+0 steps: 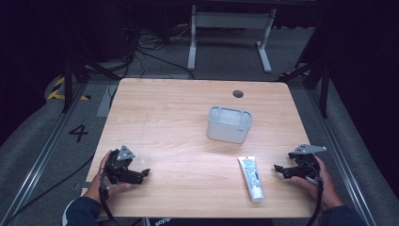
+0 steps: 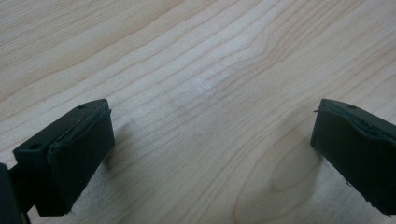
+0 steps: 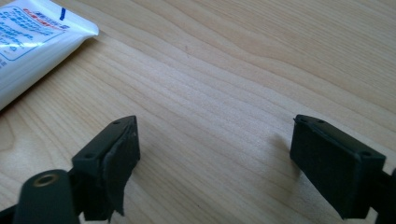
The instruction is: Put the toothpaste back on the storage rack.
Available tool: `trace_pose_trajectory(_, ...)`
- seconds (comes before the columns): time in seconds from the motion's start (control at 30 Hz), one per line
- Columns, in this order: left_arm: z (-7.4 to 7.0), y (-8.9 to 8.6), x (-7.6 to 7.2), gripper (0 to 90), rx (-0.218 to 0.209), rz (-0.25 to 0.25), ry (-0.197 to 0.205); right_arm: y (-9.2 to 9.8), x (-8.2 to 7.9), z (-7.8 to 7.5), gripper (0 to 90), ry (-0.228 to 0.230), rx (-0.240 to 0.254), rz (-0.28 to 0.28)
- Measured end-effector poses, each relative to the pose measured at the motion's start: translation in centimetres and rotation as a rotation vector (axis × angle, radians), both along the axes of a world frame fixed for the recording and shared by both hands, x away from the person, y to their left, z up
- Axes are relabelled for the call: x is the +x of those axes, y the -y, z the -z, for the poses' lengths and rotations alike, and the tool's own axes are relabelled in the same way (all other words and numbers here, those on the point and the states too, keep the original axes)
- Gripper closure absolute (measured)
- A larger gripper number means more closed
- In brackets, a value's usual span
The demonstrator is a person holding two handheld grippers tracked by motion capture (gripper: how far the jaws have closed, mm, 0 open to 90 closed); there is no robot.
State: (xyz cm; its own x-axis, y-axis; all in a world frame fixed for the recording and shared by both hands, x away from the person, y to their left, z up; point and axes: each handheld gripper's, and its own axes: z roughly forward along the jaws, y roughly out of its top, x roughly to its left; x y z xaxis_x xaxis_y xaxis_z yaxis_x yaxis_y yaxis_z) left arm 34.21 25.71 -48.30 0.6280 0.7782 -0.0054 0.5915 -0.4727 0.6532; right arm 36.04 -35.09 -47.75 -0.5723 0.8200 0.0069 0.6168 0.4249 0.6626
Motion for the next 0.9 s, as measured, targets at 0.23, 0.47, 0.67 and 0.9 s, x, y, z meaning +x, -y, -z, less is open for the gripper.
trace_pose_trajectory(0.23, -0.1, -0.3, -0.1, 0.1, 0.003, 0.037, -0.002, -0.7, -0.2, -0.4, 21.0, -0.009, 0.001, -0.026)
trace_pose_trajectory(0.47, 0.0, -0.3, -0.1, 0.2, 0.001, 0.036, -0.003, -2.2, -1.1, -1.7, 24.1, -0.007, 0.014, -0.039)
trace_pose_trajectory(0.67, -0.1, -0.3, -0.1, 0.2, 0.003, 0.039, -0.003, -4.3, -1.8, -2.6, 24.2, -0.005, 0.023, -0.079)
trace_pose_trajectory(0.9, 0.0, -0.3, -0.1, 0.3, 0.002, 0.039, -0.004, -5.9, -2.3, -3.5, 22.9, 0.01, 0.064, -0.101)
